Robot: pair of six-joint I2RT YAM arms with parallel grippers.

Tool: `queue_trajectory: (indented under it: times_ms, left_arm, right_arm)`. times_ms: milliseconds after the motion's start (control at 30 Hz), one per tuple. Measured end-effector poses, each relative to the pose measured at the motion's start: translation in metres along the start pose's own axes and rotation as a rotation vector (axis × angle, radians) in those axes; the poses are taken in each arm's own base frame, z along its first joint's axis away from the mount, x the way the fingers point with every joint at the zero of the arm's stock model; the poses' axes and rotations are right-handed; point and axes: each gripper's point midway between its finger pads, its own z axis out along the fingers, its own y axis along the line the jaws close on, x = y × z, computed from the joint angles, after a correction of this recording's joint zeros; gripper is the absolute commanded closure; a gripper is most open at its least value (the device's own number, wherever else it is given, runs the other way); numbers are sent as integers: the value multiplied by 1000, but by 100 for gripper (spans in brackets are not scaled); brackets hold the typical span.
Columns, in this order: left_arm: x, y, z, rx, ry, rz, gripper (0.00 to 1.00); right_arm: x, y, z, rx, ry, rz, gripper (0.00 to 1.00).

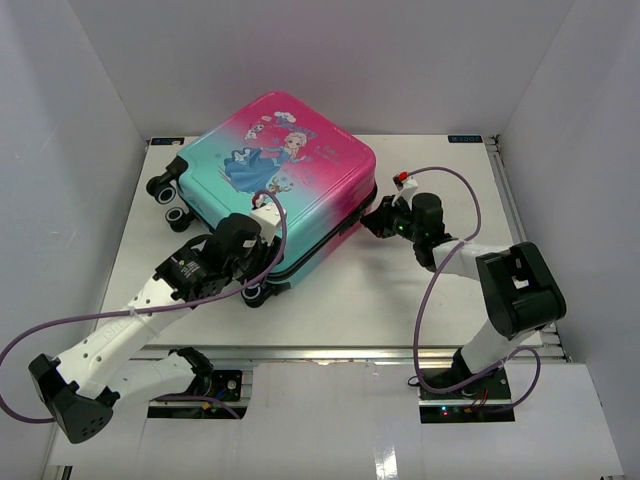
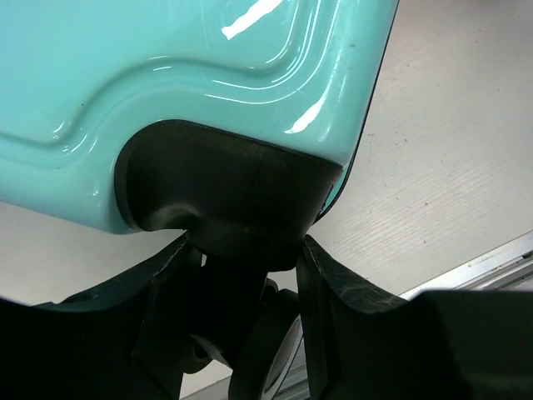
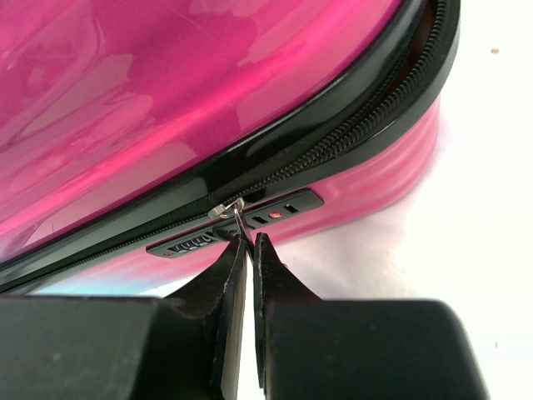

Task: Pack the luggage

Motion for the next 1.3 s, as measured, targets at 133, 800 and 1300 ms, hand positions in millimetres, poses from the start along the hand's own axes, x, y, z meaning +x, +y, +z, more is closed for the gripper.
queue_trajectory:
  times_ms: [133, 800, 1300]
  left_arm:
    - [-2, 2, -3, -1, -17, 13, 100]
    - [4, 33, -36, -108, -66, -13, 100]
    - [-8, 80, -39, -389, -44, -116, 100]
  right_arm:
    - [-5, -2, 7, -28, 15, -6, 92]
    - [-71, -79, 35, 34, 3, -3, 92]
    - [-94, -102, 67, -78, -53, -61, 92]
